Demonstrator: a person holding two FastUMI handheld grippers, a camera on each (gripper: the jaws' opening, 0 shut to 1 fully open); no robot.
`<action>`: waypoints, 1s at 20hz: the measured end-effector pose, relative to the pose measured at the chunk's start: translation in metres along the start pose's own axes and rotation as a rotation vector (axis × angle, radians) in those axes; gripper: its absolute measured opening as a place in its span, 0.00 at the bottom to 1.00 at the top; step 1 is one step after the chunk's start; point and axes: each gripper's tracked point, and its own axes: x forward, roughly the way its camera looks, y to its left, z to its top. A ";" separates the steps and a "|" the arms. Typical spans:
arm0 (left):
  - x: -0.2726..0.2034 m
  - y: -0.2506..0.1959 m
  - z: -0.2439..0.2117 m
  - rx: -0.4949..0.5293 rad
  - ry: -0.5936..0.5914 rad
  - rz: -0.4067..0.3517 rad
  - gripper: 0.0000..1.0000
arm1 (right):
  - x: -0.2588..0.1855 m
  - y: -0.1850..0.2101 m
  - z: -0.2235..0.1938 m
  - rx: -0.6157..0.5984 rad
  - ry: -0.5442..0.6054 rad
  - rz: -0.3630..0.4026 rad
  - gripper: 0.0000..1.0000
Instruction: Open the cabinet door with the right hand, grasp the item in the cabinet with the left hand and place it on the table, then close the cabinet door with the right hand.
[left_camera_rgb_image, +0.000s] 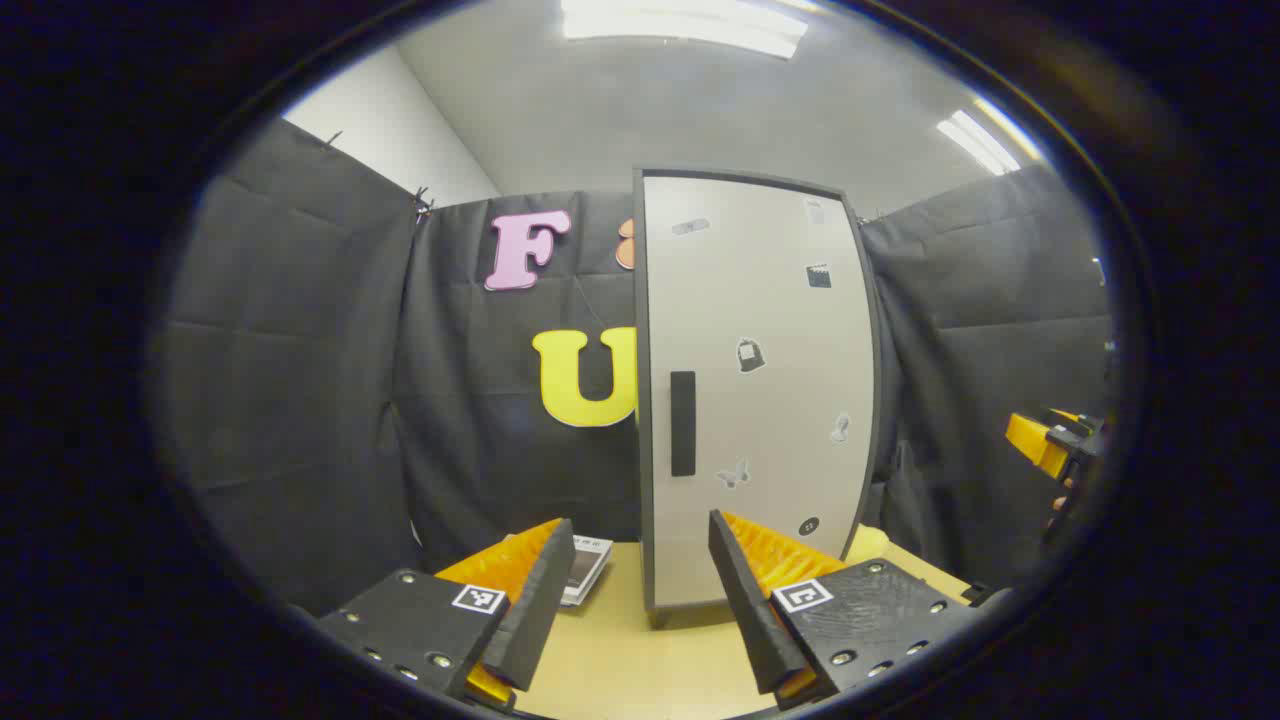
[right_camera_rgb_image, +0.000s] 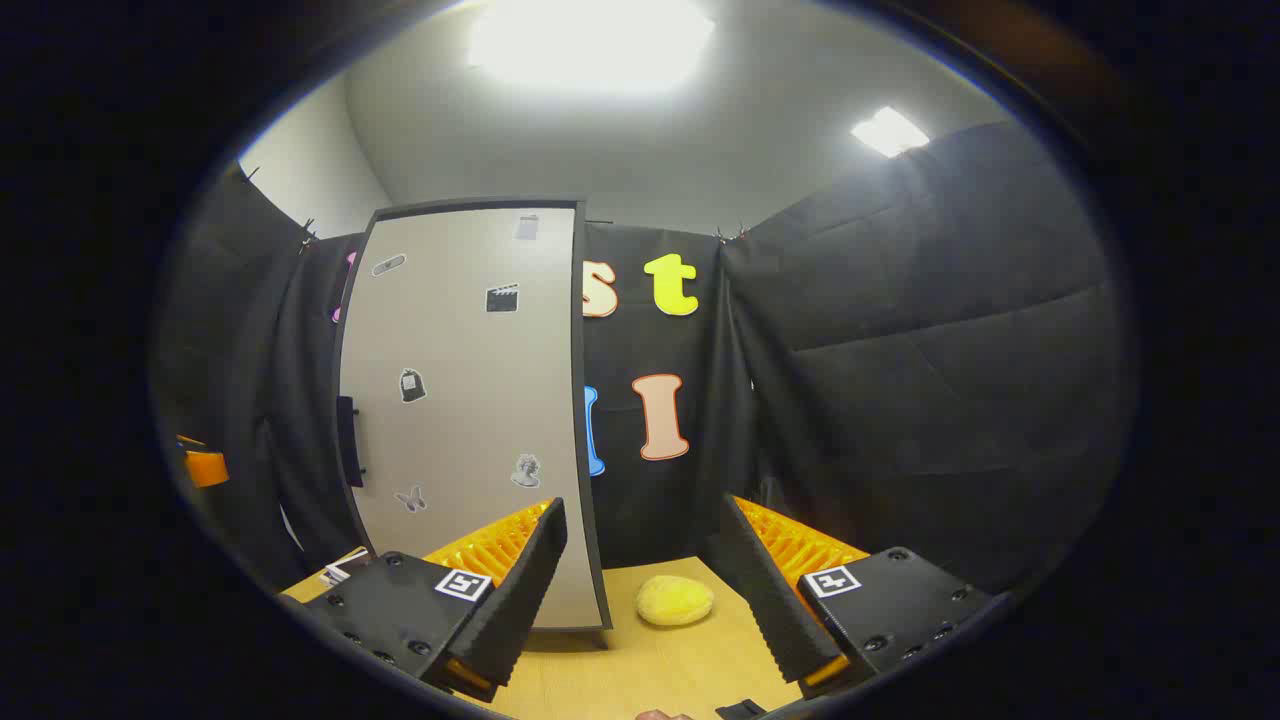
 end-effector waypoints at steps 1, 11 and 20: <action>0.001 -0.001 -0.002 -0.022 0.004 -0.002 0.82 | -0.001 0.003 0.001 -0.007 -0.005 0.011 0.98; 0.008 0.007 -0.018 -0.094 0.040 0.021 0.81 | -0.006 0.050 -0.009 -0.033 0.038 0.154 0.98; 0.003 0.023 -0.022 -0.076 0.036 0.053 0.81 | 0.000 0.074 -0.030 0.001 0.117 0.189 0.98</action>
